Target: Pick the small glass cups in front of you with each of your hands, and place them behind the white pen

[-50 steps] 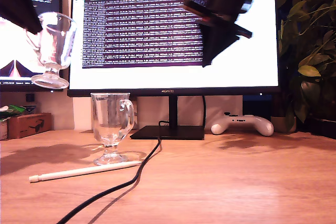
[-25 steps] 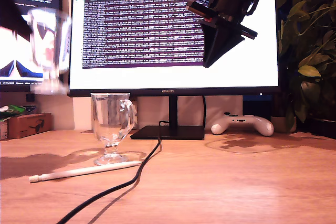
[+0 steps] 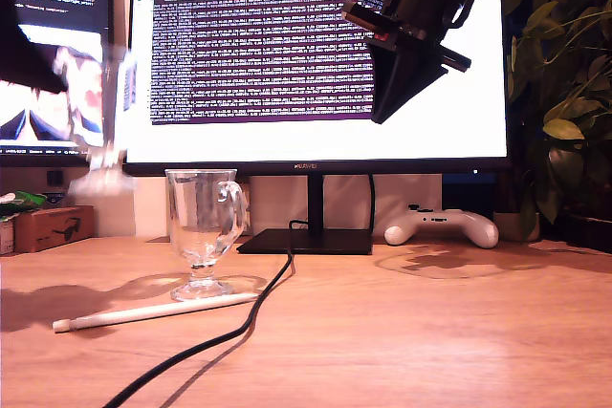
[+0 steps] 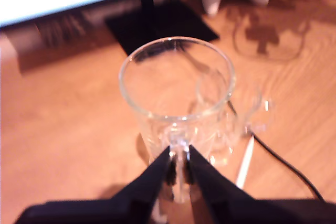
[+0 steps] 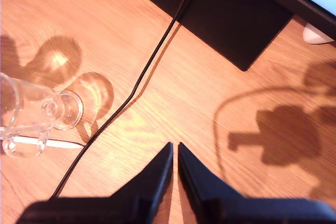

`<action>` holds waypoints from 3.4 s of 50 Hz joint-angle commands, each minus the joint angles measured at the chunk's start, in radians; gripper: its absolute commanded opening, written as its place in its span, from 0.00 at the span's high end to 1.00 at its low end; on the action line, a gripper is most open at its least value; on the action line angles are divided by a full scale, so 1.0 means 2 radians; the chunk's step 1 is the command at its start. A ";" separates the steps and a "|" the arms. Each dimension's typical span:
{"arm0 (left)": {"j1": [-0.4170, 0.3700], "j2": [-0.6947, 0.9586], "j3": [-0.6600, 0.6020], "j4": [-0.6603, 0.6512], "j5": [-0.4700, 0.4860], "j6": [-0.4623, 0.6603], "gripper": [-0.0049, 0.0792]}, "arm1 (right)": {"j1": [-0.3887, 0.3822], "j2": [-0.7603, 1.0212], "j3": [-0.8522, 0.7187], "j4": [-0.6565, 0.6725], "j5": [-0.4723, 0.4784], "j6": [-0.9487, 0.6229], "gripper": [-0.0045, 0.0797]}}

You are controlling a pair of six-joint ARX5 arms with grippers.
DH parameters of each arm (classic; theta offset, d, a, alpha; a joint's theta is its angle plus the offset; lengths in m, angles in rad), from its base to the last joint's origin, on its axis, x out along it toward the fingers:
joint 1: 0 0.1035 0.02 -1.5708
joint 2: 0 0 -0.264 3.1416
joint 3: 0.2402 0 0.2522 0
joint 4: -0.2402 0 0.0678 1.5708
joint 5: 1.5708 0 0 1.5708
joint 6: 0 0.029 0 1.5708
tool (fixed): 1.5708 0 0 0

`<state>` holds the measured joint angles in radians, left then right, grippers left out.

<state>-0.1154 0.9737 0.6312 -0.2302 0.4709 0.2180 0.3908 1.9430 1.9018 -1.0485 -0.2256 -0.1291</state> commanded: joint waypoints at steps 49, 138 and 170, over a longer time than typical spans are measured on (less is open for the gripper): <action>-0.065 -0.009 -0.116 0.157 -0.073 -0.014 0.96 | 0.004 -0.002 -0.002 0.019 -0.001 -0.003 0.96; -0.073 0.011 -0.190 0.252 -0.084 -0.030 0.82 | 0.008 -0.002 -0.002 0.021 -0.032 -0.001 0.96; -0.074 -0.024 -0.190 0.256 -0.070 -0.044 0.78 | 0.013 -0.002 -0.002 0.006 -0.032 -0.001 0.96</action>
<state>-0.2558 0.9619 0.2485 0.2825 0.3275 0.1352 0.4080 1.9430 1.9018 -1.0344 -0.2825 -0.1314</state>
